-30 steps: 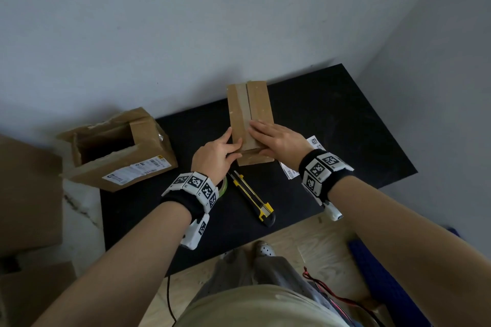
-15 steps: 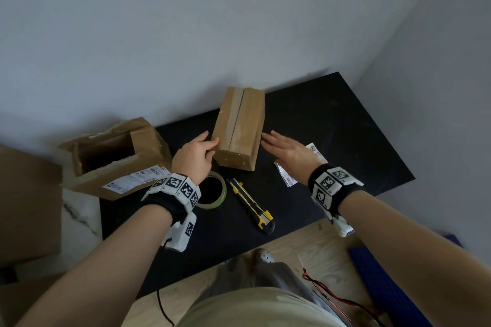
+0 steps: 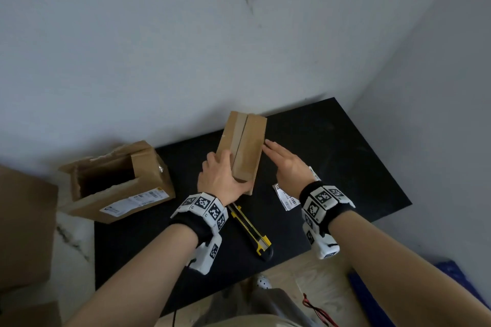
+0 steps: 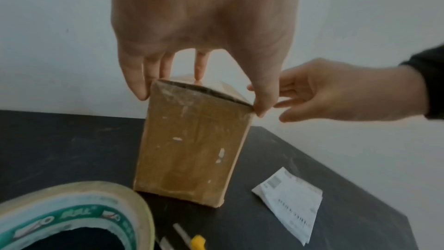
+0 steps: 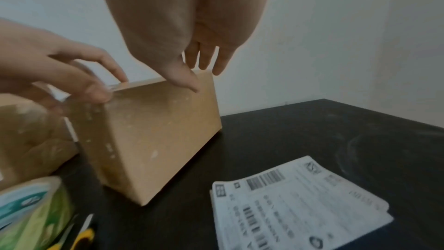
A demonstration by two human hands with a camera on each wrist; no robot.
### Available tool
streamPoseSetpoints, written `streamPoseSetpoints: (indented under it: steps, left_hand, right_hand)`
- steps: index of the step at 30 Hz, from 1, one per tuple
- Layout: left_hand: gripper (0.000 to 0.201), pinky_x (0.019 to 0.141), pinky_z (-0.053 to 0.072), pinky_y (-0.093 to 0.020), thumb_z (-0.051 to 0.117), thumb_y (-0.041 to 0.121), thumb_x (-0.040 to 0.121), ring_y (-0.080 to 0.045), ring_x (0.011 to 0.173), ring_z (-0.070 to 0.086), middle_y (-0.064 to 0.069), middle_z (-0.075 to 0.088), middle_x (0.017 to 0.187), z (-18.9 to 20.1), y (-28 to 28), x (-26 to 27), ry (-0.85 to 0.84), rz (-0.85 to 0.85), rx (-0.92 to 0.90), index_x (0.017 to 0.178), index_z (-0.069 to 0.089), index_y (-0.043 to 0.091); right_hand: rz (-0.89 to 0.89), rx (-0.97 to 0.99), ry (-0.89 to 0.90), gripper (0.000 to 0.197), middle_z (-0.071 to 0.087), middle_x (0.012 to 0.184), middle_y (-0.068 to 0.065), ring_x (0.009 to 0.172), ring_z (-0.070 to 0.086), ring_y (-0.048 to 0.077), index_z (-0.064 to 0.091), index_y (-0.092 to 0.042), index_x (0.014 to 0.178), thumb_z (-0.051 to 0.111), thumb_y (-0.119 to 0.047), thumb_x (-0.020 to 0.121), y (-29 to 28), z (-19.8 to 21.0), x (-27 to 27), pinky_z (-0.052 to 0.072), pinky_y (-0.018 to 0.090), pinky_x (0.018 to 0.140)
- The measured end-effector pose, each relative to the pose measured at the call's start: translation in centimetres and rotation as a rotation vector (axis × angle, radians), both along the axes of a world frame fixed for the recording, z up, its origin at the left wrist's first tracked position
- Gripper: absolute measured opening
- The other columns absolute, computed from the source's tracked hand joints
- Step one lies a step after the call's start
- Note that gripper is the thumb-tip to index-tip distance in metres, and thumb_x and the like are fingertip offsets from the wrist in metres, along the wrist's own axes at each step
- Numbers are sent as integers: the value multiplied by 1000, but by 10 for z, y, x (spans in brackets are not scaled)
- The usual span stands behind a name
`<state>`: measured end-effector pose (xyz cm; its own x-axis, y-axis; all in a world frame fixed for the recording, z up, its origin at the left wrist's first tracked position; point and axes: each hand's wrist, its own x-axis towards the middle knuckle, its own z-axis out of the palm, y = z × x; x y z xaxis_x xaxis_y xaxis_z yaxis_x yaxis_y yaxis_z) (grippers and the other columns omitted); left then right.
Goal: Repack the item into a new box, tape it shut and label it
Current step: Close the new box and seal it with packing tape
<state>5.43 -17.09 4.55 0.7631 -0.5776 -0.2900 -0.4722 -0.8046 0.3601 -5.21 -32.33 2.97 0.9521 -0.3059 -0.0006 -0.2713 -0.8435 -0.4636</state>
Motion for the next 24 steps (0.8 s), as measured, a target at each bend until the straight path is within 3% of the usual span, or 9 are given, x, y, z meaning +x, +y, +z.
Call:
streamPoseSetpoints:
  steps: [3,7,13,16,19,21,24]
  left_hand:
    - [86,103,36,-50,74,54,61,-30,128,33,-9,26,141,0,5,14,37,-58,18,129,28,28]
    - [81,115,7,-56,72,41,69,-25,144,2,-3,9,156,3,18,41,47,-222,69,137,28,31]
    - [82,117,0,-51,60,0,79,-19,145,-3,4,5,158,10,23,66,-64,-378,118,143,24,36]
    - [80,118,4,-45,61,-2,78,-21,145,1,-2,7,158,9,23,63,-83,-367,59,143,28,32]
    - [61,115,23,-43,66,4,75,-28,142,17,-11,25,150,2,29,49,-166,-274,-181,130,47,21]
    - [39,100,41,-39,69,14,75,-26,126,38,-10,44,131,-2,33,36,-258,-202,-345,113,58,15]
    - [13,76,47,-26,63,23,83,-12,90,53,0,58,97,-1,35,15,-215,-144,-440,94,62,16]
  right_hand:
    - [-49,-28,34,76,23,155,1,141,25,17,29,-15,146,48,16,80,-11,14,3,28,28,110]
    - [-14,-64,190,85,10,158,-2,144,15,15,16,-19,149,62,1,81,-22,29,17,21,29,113]
    - [58,-108,390,111,0,158,1,145,4,18,3,-15,150,79,-26,70,-29,32,45,11,35,117]
    - [73,-72,452,113,4,158,3,145,5,19,2,-13,150,80,-31,69,-31,34,52,7,35,118]
    - [72,-23,461,108,14,155,5,143,15,21,9,-11,149,79,-32,69,-31,36,54,10,34,117]
    - [61,-8,439,106,18,153,5,140,20,21,12,-11,148,79,-33,69,-30,35,52,15,34,116]
    - [37,-34,411,106,23,151,5,138,24,21,16,-11,148,79,-39,67,-27,32,51,19,35,115]
